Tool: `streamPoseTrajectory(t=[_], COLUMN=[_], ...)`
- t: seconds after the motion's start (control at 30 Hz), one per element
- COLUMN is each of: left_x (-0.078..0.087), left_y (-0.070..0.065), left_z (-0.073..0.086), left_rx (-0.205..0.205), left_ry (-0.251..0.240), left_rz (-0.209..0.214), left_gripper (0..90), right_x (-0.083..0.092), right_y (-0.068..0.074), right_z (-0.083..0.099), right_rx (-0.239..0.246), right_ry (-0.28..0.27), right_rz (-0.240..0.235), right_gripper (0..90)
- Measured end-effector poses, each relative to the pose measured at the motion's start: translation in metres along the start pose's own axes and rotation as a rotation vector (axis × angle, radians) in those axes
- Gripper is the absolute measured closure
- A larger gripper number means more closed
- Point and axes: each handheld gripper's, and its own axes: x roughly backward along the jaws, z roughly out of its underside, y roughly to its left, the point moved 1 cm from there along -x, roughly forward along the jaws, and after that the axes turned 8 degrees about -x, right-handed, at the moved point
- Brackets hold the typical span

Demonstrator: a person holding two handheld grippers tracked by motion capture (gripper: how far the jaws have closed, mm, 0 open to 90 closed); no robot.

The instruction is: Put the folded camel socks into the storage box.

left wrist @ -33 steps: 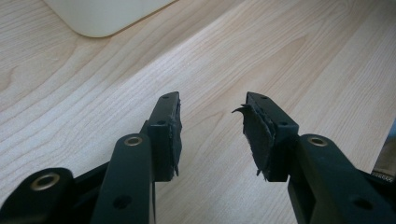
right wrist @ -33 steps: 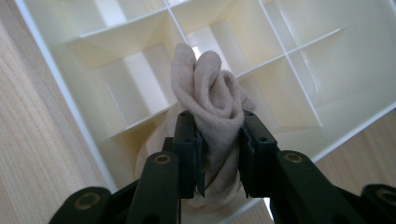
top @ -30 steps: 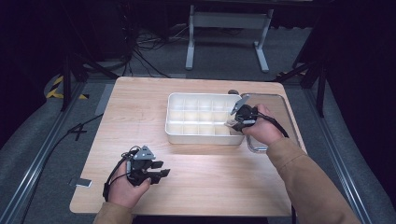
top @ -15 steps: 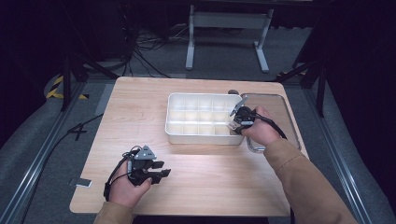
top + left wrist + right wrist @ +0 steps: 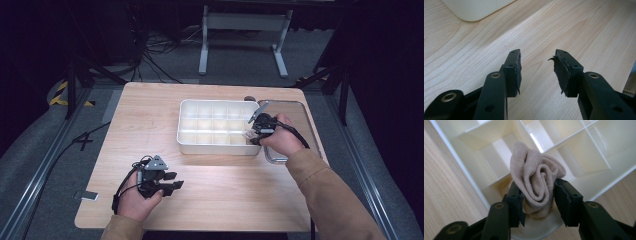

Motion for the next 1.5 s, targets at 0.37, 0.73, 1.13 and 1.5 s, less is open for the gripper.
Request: streamPoseTrajectory(t=[0.37, 0.73, 1.13, 1.5], left_x=[-0.003, -0.004, -0.006, -0.004], left_y=[-0.001, -0.001, -0.001, 0.001], left_z=[-0.001, -0.001, -0.001, -0.001], left_rx=[-0.008, -0.008, -0.022, -0.011], left_ry=[0.014, 0.019, 0.033, 0.026], left_rz=[0.002, 0.008, 0.009, 0.000], left_gripper=[57.8, 57.8, 58.1, 56.4], right_x=[0.009, -0.010, -0.026, -0.010], right_y=[0.001, 0.000, -0.005, -0.005], right_z=[-0.005, -0.003, -0.004, -0.001], right_rx=[0.007, 0.004, -0.063, -0.107], right_ry=[-0.053, 0.055, 0.110, 0.048], right_rz=[-0.007, -0.020, -0.067, -0.094], right_gripper=[71.2, 79.7, 80.0, 68.3])
